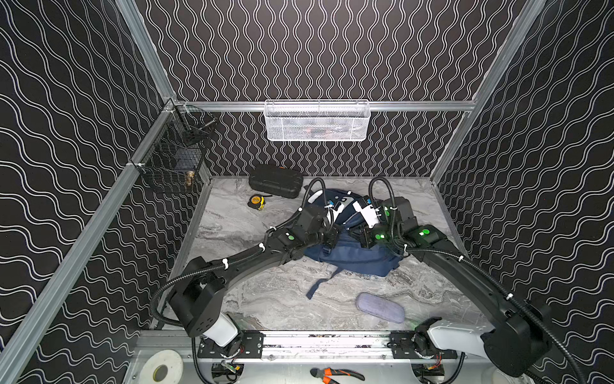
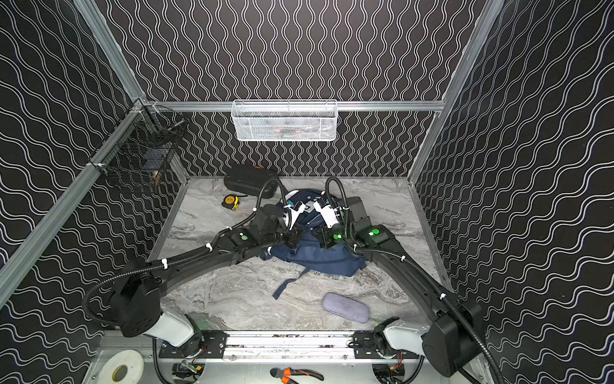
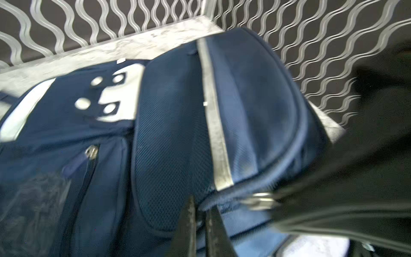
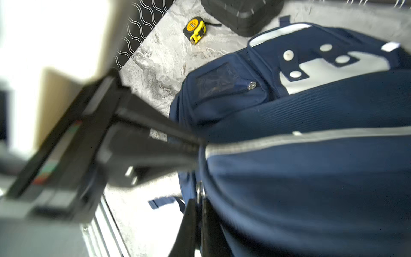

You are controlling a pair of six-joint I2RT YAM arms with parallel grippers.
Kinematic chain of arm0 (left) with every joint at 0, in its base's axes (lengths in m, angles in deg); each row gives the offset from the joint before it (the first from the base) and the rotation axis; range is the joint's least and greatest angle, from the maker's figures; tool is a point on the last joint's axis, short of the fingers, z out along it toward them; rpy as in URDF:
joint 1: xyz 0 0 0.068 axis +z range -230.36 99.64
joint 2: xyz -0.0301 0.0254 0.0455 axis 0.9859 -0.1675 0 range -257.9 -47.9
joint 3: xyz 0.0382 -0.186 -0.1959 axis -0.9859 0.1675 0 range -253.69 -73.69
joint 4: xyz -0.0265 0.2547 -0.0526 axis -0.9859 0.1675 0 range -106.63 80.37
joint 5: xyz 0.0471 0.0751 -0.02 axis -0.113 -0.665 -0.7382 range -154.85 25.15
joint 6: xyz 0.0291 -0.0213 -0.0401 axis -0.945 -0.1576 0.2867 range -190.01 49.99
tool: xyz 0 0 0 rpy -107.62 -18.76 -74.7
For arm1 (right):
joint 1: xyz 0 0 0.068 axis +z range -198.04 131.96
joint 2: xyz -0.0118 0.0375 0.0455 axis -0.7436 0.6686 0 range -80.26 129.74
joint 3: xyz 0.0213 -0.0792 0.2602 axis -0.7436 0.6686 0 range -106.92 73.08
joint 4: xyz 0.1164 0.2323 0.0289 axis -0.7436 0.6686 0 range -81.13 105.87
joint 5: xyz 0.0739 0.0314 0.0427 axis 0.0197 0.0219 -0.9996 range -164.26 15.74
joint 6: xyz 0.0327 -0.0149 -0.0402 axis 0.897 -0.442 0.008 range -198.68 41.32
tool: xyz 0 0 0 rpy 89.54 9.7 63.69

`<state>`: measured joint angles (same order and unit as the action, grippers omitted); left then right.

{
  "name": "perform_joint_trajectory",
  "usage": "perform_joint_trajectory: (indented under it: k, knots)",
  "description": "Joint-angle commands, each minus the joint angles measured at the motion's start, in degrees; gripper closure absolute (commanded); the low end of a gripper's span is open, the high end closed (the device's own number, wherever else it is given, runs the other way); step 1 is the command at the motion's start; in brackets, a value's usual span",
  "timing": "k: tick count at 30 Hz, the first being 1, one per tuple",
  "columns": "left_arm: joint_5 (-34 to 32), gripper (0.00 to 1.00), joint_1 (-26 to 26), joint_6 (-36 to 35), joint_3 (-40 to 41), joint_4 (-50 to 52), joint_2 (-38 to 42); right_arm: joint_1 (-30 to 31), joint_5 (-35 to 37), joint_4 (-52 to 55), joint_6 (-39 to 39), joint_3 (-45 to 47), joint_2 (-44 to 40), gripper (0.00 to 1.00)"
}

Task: Pack books, pencil case, and school supplies into a backpack
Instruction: Unzip the student bag at the center of the table.

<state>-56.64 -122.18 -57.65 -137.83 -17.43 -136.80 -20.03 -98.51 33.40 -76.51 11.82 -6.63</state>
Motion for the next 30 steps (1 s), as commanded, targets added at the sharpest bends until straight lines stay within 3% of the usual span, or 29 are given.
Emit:
perform_joint_trajectory:
  k: [1, 6, 11, 13, 15, 21, 22, 25, 30]
  knots:
    - [7.4, 1.00, -0.9, 2.6, 0.7, -13.3, 1.7, 0.3, -2.5, -1.5, -0.2, -1.8, 2.3, 1.00]
    - [10.0, 1.00, -0.9, 0.9, 2.9, -16.6, 4.3, 0.4, -4.0, -2.0, -0.8, -1.5, 4.1, 1.00]
    - [7.0, 1.00, -0.8, -3.5, 2.6, -11.9, 5.6, 0.1, -1.9, -3.1, -0.1, 0.2, 4.0, 1.00]
    - [6.5, 0.72, -0.8, -4.4, 2.8, -10.5, 6.1, 0.0, -1.9, -3.1, -0.1, 0.5, 4.6, 1.00]
    - [5.9, 0.61, -0.8, -4.6, 3.6, -10.2, 6.8, 0.0, -1.7, -2.9, -0.2, 0.1, 5.5, 1.00]
    - [1.2, 0.54, -0.7, -3.2, 6.1, -9.5, 9.3, 0.0, -1.7, -2.3, -1.0, -5.3, 11.3, 1.00]
    - [0.9, 0.53, -0.7, -3.2, 6.1, -8.8, 9.6, -0.1, -1.6, -0.4, -1.0, -7.3, 12.5, 0.97]
    - [0.8, 0.51, -0.7, -4.3, 6.0, -7.1, 10.8, -0.2, -0.1, 3.1, 0.8, -9.6, 12.5, 0.70]
    - [4.1, 0.45, -0.8, -10.2, 7.7, -5.3, 13.5, -0.2, 4.8, 4.4, 9.7, -2.9, 2.0, 0.45]
